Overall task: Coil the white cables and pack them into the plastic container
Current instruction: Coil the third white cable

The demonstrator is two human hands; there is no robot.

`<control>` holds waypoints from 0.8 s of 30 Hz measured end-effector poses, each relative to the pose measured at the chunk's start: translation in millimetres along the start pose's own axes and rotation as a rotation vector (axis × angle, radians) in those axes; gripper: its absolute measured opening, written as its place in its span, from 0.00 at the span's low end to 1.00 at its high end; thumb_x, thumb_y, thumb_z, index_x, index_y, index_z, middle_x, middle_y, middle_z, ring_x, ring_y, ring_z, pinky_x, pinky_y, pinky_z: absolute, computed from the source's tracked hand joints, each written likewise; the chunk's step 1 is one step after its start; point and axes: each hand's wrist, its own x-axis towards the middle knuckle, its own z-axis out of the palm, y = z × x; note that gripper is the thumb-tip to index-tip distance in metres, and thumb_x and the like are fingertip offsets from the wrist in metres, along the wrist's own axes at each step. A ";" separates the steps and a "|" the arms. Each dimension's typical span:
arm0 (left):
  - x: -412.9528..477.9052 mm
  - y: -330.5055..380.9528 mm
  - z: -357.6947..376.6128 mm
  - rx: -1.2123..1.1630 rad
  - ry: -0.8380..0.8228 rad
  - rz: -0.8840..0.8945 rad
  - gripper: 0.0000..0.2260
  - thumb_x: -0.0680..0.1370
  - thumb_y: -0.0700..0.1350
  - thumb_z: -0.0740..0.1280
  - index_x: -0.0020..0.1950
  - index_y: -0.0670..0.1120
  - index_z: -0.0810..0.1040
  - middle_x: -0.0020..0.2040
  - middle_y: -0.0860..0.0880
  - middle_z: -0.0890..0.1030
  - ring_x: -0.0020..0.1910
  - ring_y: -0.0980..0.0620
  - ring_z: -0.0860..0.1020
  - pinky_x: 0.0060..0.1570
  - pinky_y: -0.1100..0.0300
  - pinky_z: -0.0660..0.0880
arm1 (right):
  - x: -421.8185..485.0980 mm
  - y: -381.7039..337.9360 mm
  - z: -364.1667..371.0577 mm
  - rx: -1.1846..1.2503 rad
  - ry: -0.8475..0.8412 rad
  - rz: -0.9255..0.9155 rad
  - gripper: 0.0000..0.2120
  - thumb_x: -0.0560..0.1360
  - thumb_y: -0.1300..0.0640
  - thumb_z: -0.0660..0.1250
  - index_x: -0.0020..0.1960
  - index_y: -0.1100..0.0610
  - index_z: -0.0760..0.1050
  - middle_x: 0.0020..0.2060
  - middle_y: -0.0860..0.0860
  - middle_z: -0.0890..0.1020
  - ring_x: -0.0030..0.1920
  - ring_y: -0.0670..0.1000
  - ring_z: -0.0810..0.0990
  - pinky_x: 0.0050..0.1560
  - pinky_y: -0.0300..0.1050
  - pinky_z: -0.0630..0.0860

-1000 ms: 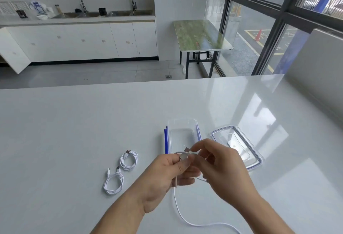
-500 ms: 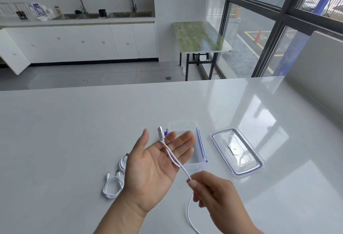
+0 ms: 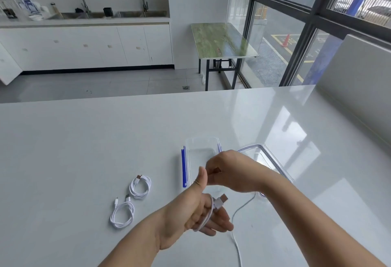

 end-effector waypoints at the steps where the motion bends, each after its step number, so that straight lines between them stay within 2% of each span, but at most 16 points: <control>1: 2.1 -2.2 -2.7 0.030 0.027 -0.015 0.53 0.66 0.80 0.42 0.56 0.36 0.81 0.55 0.40 0.86 0.58 0.44 0.83 0.66 0.48 0.74 | 0.2 -7.5 -1.4 -0.053 0.015 0.003 0.15 0.78 0.47 0.67 0.37 0.55 0.75 0.31 0.50 0.78 0.33 0.51 0.73 0.36 0.48 0.73; 3: 5.0 -7.5 -7.5 0.041 0.073 -0.014 0.52 0.67 0.80 0.41 0.55 0.37 0.82 0.55 0.42 0.86 0.58 0.46 0.83 0.66 0.48 0.74 | -2.7 -21.1 -0.7 -0.162 0.110 0.024 0.15 0.79 0.48 0.64 0.38 0.55 0.74 0.33 0.51 0.81 0.34 0.53 0.75 0.37 0.49 0.75; 5: 7.0 -12.3 -9.9 -0.044 0.114 0.038 0.48 0.69 0.78 0.41 0.52 0.41 0.84 0.55 0.41 0.86 0.60 0.45 0.82 0.69 0.46 0.71 | -9.7 -30.8 4.0 -0.176 0.239 0.056 0.10 0.79 0.48 0.63 0.44 0.51 0.78 0.38 0.49 0.84 0.38 0.53 0.80 0.40 0.47 0.79; 7: 8.0 -17.6 -11.9 -0.253 0.116 0.137 0.45 0.72 0.75 0.41 0.49 0.44 0.85 0.50 0.41 0.85 0.59 0.40 0.81 0.71 0.44 0.68 | -19.7 -39.3 12.8 -0.112 0.352 0.070 0.08 0.78 0.46 0.64 0.51 0.47 0.80 0.41 0.48 0.86 0.42 0.51 0.82 0.43 0.46 0.79; 9: 9.4 -21.1 -14.7 -0.553 0.111 0.250 0.43 0.72 0.76 0.46 0.48 0.42 0.85 0.47 0.41 0.83 0.55 0.39 0.79 0.67 0.42 0.73 | -28.2 -42.8 24.1 -0.017 0.425 0.062 0.08 0.77 0.46 0.66 0.53 0.46 0.80 0.41 0.44 0.85 0.41 0.46 0.81 0.44 0.42 0.78; 11: 8.5 -20.9 -17.3 -0.830 0.106 0.352 0.43 0.72 0.76 0.52 0.48 0.36 0.82 0.55 0.36 0.81 0.55 0.39 0.80 0.58 0.46 0.78 | -36.0 -43.8 35.6 0.124 0.460 0.057 0.06 0.76 0.47 0.68 0.50 0.46 0.81 0.35 0.41 0.81 0.35 0.41 0.77 0.38 0.34 0.73; 13: 5.6 -16.2 -19.0 -0.974 0.101 0.397 0.47 0.71 0.76 0.56 0.61 0.32 0.77 0.68 0.31 0.74 0.64 0.37 0.76 0.66 0.47 0.71 | -43.0 -41.3 47.0 0.250 0.476 0.050 0.02 0.76 0.49 0.70 0.49 0.44 0.80 0.32 0.40 0.79 0.32 0.40 0.76 0.35 0.31 0.70; 15: 2.2 -7.6 -20.2 -1.035 0.077 0.462 0.49 0.71 0.75 0.57 0.73 0.34 0.66 0.73 0.31 0.69 0.72 0.35 0.70 0.72 0.44 0.63 | -50.3 -36.1 58.6 0.368 0.491 0.035 0.04 0.76 0.51 0.70 0.48 0.42 0.78 0.31 0.41 0.81 0.31 0.42 0.77 0.34 0.32 0.70; 19: -3.7 4.5 -26.7 -1.058 0.046 0.580 0.49 0.73 0.74 0.57 0.76 0.34 0.60 0.74 0.30 0.67 0.74 0.32 0.66 0.75 0.41 0.58 | -58.2 -18.6 81.9 0.545 0.402 0.023 0.06 0.78 0.53 0.69 0.49 0.41 0.78 0.29 0.44 0.82 0.29 0.43 0.78 0.34 0.32 0.71; 22: -9.1 12.5 -27.9 -1.018 -0.012 0.613 0.48 0.74 0.73 0.58 0.77 0.33 0.58 0.75 0.30 0.65 0.75 0.32 0.63 0.77 0.40 0.56 | -57.7 1.5 91.8 0.612 0.213 0.036 0.04 0.79 0.48 0.67 0.49 0.42 0.81 0.30 0.47 0.82 0.31 0.43 0.78 0.36 0.37 0.76; 24: -12.9 16.9 -26.3 -0.973 -0.047 0.613 0.48 0.75 0.73 0.57 0.76 0.32 0.60 0.74 0.29 0.64 0.75 0.32 0.62 0.77 0.40 0.56 | -54.1 15.2 91.7 0.583 0.095 0.028 0.07 0.79 0.44 0.66 0.51 0.44 0.81 0.33 0.50 0.83 0.34 0.44 0.79 0.39 0.39 0.78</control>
